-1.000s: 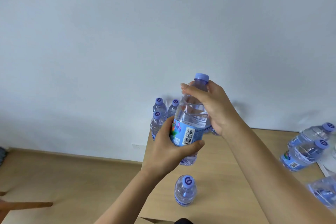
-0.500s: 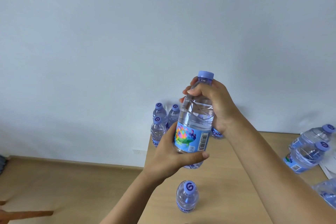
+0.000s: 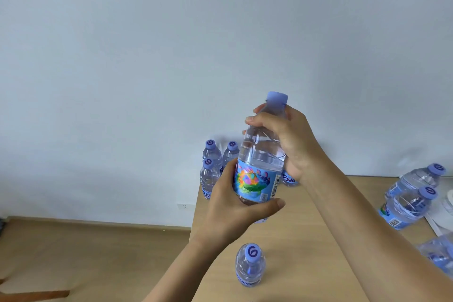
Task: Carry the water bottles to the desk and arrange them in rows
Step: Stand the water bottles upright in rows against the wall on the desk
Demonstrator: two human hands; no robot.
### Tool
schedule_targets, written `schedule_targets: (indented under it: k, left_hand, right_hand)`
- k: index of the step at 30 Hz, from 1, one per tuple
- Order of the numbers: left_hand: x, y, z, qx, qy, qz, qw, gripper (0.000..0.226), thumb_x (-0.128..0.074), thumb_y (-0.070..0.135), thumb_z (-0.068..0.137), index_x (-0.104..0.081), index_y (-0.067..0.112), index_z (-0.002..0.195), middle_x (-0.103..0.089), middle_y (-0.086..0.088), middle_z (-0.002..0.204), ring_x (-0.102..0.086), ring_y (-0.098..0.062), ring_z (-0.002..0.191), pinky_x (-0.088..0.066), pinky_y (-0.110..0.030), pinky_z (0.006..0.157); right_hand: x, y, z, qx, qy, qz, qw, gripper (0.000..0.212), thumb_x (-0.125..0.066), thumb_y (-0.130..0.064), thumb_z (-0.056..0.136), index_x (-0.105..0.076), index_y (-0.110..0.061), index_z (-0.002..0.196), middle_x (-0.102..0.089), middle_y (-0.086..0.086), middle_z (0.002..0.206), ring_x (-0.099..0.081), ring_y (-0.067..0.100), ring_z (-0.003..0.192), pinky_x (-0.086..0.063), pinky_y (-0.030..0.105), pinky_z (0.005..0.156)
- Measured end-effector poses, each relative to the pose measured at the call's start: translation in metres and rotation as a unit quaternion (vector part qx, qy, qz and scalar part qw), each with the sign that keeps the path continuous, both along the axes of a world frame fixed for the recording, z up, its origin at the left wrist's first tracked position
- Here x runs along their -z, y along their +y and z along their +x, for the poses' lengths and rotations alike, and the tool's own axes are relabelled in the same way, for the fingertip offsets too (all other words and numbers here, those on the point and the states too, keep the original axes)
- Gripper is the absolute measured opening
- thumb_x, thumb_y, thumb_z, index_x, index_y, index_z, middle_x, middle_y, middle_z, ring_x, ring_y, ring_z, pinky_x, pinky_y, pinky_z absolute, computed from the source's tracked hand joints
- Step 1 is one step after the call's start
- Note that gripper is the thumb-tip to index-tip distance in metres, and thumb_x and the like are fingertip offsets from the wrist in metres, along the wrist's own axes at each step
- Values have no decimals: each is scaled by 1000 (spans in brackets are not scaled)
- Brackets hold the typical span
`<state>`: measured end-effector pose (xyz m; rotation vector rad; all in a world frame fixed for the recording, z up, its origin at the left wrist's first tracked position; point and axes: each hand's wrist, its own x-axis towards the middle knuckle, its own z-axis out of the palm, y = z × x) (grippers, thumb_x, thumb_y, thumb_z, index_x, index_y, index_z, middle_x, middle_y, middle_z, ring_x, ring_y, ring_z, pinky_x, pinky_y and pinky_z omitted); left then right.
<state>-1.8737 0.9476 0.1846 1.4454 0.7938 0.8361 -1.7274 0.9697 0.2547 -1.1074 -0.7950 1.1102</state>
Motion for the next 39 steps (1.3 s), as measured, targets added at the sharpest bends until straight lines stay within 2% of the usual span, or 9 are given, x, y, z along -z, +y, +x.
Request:
schedule_targets:
  k: [5, 9, 12, 16, 22, 26, 29, 34, 39]
  left_hand:
    - [-4, -3, 0, 61, -50, -69, 994, 61, -91, 18, 58, -61, 22, 111, -73, -4, 94, -71, -19, 82, -56, -27, 66]
    - [-4, -2, 2, 46, -50, -68, 995, 52, -89, 18, 60, -64, 11, 105, -72, -4, 82, -67, -16, 70, -52, -23, 59]
    - [-6, -4, 3, 19, -49, -51, 997, 47, -87, 15, 64, -65, 10, 105, -74, -2, 82, -69, -16, 70, -52, -21, 61]
    - [-8, -5, 9, -48, -41, -24, 998, 48, -87, 6, 64, -64, 14, 106, -76, -2, 90, -73, -16, 79, -56, -21, 62]
    - [-6, -7, 10, -43, -16, -6, 999, 62, -92, 7, 61, -59, 21, 112, -74, 8, 97, -72, -10, 86, -56, -20, 69]
    - [-6, -3, 7, -18, -16, -18, 1000, 65, -94, 14, 59, -60, 22, 114, -75, 4, 100, -72, -13, 90, -59, -28, 74]
    - [-7, -2, 5, 23, -27, -46, 998, 66, -93, 19, 57, -61, 23, 114, -75, 0, 100, -72, -17, 88, -58, -32, 72]
    - [-10, 5, 1, 36, -13, -30, 999, 62, -92, 16, 59, -62, 19, 113, -75, -2, 98, -72, -18, 86, -58, -30, 69]
    - [-8, 3, 7, -54, 7, 18, 998, 57, -89, 14, 58, -62, 24, 108, -75, 5, 94, -72, -12, 82, -58, -25, 67]
  right_hand:
    - [-8, 3, 12, -78, 13, 24, 997, 16, -73, -11, 61, -69, -20, 73, -71, 10, 80, -71, 31, 75, -58, 36, 66]
    - [-11, 3, 16, -109, 3, 57, 992, 26, -72, -13, 63, -67, -15, 88, -74, 14, 91, -73, 34, 82, -58, 38, 71]
    - [-13, 1, 12, -56, -43, 57, 996, 30, -76, -19, 73, -63, -16, 100, -73, 15, 100, -74, 31, 87, -58, 36, 71]
    - [-9, -2, 0, 49, -119, 42, 991, 37, -84, -30, 73, -64, -11, 98, -71, 1, 86, -71, 17, 78, -61, 35, 71]
    - [-5, 0, -6, 77, -69, 30, 994, 18, -77, -9, 74, -61, -14, 82, -64, 3, 75, -65, 19, 63, -56, 31, 59]
    - [-7, 1, 2, 27, -51, 43, 997, 15, -74, -15, 66, -64, -19, 77, -64, 7, 79, -68, 28, 74, -57, 44, 71]
    - [-9, 1, 7, -32, -10, 63, 997, 14, -71, -11, 66, -67, -20, 75, -66, 7, 80, -70, 31, 77, -57, 43, 71]
    - [-8, 0, 11, -73, 16, 94, 993, 31, -74, -21, 61, -65, -16, 90, -71, 8, 88, -72, 33, 85, -57, 49, 80]
    - [-6, -1, 2, 29, -101, 78, 991, 14, -76, -27, 74, -68, -25, 84, -70, -1, 82, -70, 16, 76, -57, 32, 66]
